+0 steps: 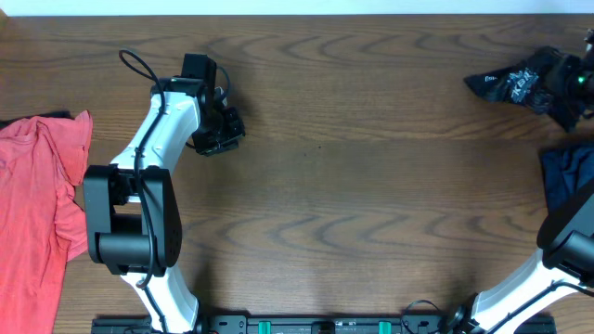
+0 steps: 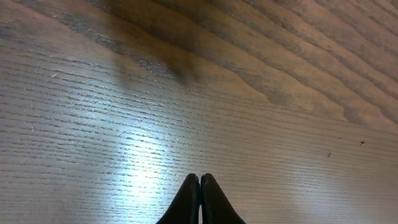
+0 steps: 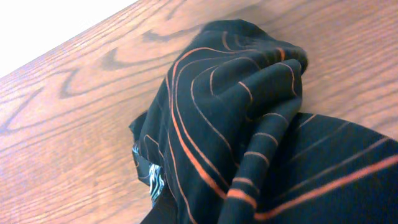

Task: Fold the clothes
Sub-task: 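Carry the bundle rightward to the table's right edge with the right gripper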

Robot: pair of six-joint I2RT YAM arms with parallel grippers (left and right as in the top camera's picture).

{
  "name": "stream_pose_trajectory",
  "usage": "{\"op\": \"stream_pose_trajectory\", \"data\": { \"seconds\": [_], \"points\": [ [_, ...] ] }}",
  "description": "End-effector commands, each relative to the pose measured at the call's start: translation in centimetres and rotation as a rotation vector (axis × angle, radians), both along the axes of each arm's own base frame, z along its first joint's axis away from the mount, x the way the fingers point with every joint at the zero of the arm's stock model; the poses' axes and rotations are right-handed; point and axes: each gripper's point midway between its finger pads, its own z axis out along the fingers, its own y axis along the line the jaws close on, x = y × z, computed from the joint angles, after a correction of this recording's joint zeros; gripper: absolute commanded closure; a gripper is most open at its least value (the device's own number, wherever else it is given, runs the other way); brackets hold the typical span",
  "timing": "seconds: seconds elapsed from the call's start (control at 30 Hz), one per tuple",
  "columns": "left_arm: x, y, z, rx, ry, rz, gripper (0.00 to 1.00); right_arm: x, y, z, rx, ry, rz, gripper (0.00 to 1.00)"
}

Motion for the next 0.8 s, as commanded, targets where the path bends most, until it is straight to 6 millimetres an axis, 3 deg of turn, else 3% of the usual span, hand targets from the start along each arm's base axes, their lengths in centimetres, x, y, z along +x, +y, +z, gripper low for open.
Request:
{"op": "stream_pose_trajectory", "data": {
  "seconds": [0.0, 0.4, 0.77],
  "points": [
    [-0.4, 0.2, -0.6, 0.010, 0.020, 0.003, 0.94, -1.1, -2.0, 1.1, -0.024, -0.013, -0.033, 0.99],
    [-0.4, 0.1, -0.6, 0.005, 0.025, 0.017, 0.94, -2.8, -3.9, 1.1, 0.053, -0.018, -0.093, 0.99],
    [-0.4, 0.1, -0.6, 0.004, 0.029, 0.031, 0.94, -4.8, -9.7, 4.8, 0.019, -0.094, -0.202, 0.99]
  ]
}}
